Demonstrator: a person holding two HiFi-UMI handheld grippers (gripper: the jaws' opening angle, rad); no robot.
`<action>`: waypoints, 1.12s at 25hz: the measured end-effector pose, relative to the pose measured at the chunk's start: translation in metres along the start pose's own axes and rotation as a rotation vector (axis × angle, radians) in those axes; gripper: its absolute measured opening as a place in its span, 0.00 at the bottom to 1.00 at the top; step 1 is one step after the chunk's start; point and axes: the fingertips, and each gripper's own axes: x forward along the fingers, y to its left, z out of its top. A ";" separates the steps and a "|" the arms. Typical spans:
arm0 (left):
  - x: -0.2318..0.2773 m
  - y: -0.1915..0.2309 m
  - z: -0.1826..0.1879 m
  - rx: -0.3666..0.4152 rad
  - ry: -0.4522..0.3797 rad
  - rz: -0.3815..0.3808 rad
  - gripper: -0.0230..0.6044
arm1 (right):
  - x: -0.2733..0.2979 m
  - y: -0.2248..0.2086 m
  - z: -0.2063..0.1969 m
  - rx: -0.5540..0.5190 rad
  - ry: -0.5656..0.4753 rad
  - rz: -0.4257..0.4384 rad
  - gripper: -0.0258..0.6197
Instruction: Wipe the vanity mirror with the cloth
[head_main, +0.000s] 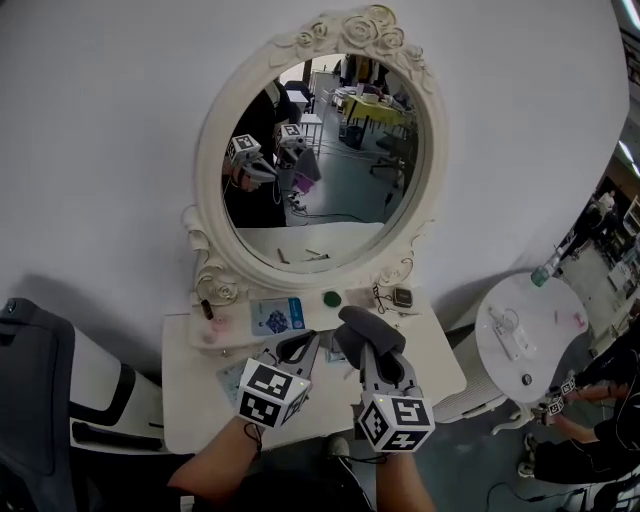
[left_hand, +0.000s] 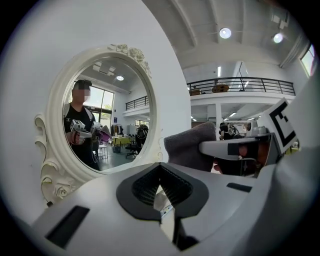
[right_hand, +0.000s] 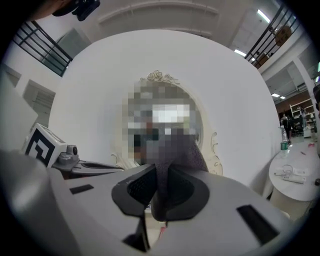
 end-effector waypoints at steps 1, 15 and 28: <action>0.006 0.003 0.002 -0.004 -0.004 0.017 0.03 | 0.007 -0.004 0.002 -0.007 -0.001 0.018 0.10; 0.108 0.032 0.052 -0.033 -0.042 0.270 0.03 | 0.116 -0.089 0.057 -0.058 -0.026 0.261 0.10; 0.111 0.053 0.050 -0.070 -0.021 0.466 0.03 | 0.205 -0.090 0.211 -0.096 -0.256 0.484 0.10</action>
